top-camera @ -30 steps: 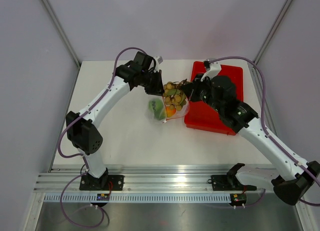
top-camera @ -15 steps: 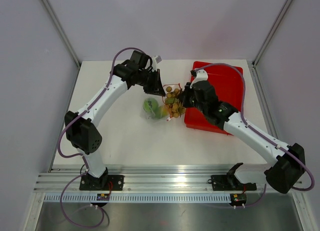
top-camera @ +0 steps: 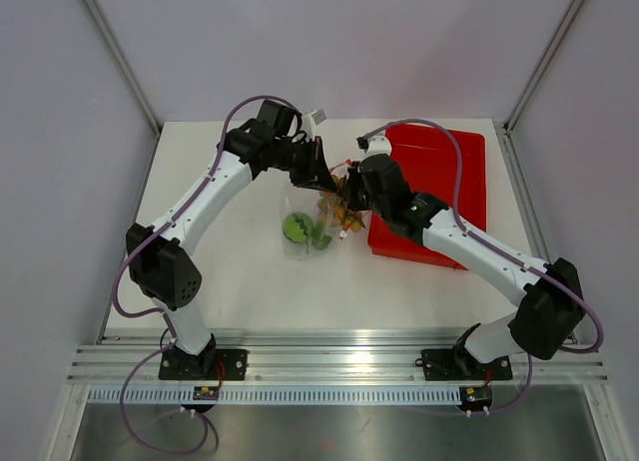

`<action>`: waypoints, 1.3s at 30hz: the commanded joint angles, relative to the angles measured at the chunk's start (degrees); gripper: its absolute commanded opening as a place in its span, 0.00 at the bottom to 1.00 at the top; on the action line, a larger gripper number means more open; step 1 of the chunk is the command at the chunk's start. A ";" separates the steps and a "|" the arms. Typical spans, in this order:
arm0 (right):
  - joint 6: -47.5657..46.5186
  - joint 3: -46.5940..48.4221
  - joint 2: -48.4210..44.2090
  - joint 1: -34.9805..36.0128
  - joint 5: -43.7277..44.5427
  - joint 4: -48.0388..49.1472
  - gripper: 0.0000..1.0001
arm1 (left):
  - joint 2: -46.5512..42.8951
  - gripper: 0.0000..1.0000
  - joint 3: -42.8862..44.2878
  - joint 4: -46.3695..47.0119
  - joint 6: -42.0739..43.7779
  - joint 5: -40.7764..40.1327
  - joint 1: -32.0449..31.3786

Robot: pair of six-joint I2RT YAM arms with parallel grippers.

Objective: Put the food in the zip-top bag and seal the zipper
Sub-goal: Place the fake fruit in the zipper food storage bag.

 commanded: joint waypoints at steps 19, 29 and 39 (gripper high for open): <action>-1.33 11.36 -1.73 0.47 3.97 -2.81 0.00 | -4.33 0.00 -2.79 2.62 1.57 3.97 0.34; 2.36 6.71 3.36 0.47 2.91 2.80 0.00 | -5.12 0.00 -2.70 4.29 0.33 6.43 0.34; 2.01 4.15 3.37 0.47 4.67 -0.69 0.12 | -5.82 0.00 -2.88 6.93 -2.13 10.57 1.66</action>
